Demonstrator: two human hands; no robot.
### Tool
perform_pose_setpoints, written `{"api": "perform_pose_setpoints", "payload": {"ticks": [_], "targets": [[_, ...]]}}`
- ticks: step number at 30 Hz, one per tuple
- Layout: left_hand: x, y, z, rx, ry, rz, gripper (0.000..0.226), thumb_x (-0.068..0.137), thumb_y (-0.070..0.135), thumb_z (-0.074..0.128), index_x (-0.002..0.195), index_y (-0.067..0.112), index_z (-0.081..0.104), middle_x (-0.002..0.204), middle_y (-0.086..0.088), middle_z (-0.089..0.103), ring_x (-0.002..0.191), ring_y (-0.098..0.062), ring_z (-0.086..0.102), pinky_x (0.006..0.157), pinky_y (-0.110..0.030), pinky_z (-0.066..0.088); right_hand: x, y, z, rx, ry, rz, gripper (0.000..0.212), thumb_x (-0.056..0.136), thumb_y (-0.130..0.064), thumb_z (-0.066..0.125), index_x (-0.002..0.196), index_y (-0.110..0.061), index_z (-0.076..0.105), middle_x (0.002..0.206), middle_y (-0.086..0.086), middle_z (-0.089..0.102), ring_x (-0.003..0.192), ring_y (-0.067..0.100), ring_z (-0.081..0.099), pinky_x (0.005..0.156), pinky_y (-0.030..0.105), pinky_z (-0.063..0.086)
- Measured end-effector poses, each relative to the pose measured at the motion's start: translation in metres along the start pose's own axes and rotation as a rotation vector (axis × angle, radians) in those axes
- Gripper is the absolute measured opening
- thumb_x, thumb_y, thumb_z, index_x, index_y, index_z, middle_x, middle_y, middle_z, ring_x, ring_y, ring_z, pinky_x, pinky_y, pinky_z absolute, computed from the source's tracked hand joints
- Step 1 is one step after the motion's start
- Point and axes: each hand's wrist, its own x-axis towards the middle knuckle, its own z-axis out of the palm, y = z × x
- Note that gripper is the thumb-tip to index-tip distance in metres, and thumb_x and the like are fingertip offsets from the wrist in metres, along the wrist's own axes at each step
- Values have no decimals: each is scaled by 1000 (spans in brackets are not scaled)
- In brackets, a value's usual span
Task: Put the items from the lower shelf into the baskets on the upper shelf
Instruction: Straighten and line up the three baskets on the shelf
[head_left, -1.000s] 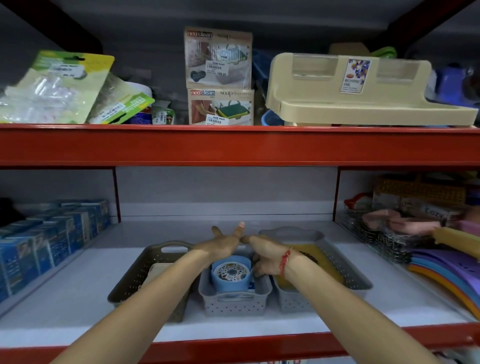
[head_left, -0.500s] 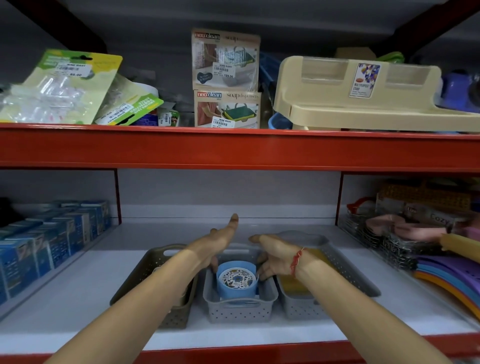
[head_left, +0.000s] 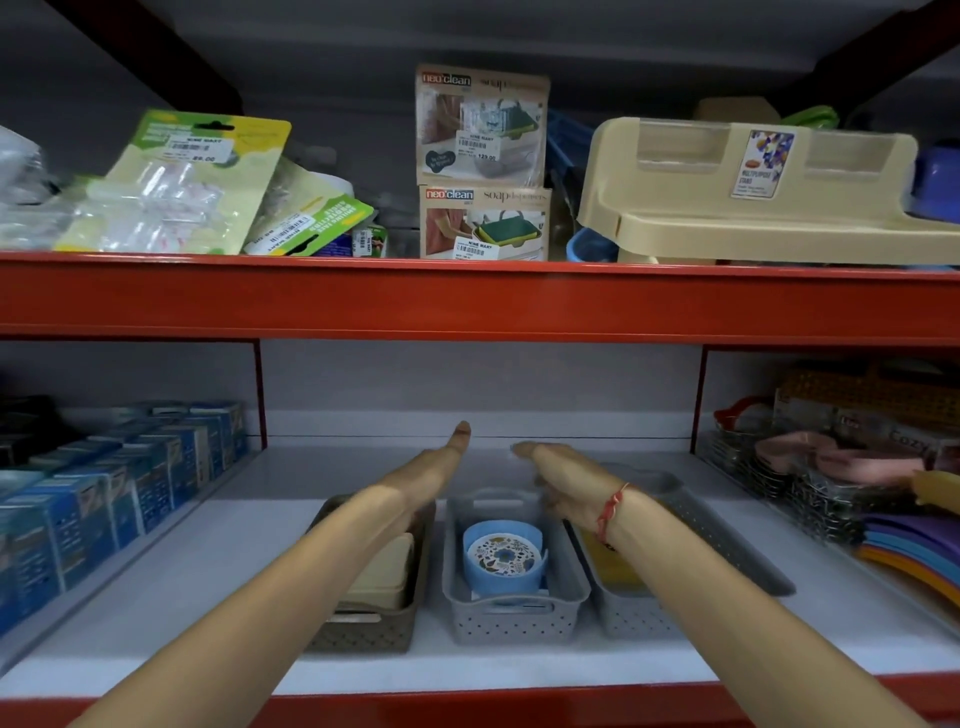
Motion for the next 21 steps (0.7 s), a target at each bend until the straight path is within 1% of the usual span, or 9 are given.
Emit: {"api": "perform_pose_setpoints", "payload": {"ticks": [1,3,5,8,12,14,15,17,21], "targets": [[-2,-5,-10,-20,18,0,78,89,70,22,150,21,21,155,-11,29,141,-33,29,118,-41,24,-2,-5,9,53,-19,-14,47,98,-26,46,141,-11,37,126,13,52,110,26,54,93,34,46],[-5,-17,-31,-84,39,-2,74,91,66,24,150,20,20,158,-9,22,142,-30,27,117,-38,21,-5,-11,31,149,-94,3,47,96,-28,49,138,-9,39,138,25,44,125,40,50,108,41,42],[-7,-31,-50,-145,36,-29,75,92,64,26,151,18,17,159,-10,14,144,-30,21,117,-41,17,-8,-12,57,186,-163,57,52,96,-31,50,139,-7,34,143,29,38,131,43,44,111,42,39],[-12,-50,-74,-172,-18,-139,86,88,70,27,151,14,11,158,-16,15,144,-33,20,119,-45,16,-16,-9,97,207,-259,116,53,98,-32,45,143,-10,29,110,17,57,92,26,65,75,29,57],[-25,-58,-81,-213,-66,-228,86,90,67,26,150,8,11,155,-23,22,139,-34,32,102,-39,34,-15,1,124,147,-303,187,33,100,-31,39,126,-13,50,96,7,64,81,18,63,63,25,56],[-30,-59,-80,-206,-99,-243,86,91,67,23,149,4,17,141,-28,41,120,-30,56,80,-32,44,-15,4,134,134,-287,226,25,99,-32,40,100,-16,58,85,5,63,71,16,60,58,25,53],[-34,-59,-81,-186,-111,-232,86,91,67,22,148,2,18,124,-29,52,95,-25,70,64,-26,51,-15,4,138,135,-277,244,25,99,-33,41,92,-16,58,84,6,63,71,16,60,60,26,52],[-39,-58,-84,-136,-93,-200,84,92,65,21,146,1,21,95,-24,57,44,-20,67,29,-17,44,-15,4,141,136,-260,263,27,98,-34,42,86,-16,58,81,7,62,69,17,59,61,28,50],[-43,-59,-88,-69,-95,-145,80,94,62,21,147,1,20,84,-21,58,28,-20,57,24,-19,41,-24,-1,141,114,-246,266,30,98,-34,42,116,-12,51,77,9,57,67,17,55,56,26,47]]}}
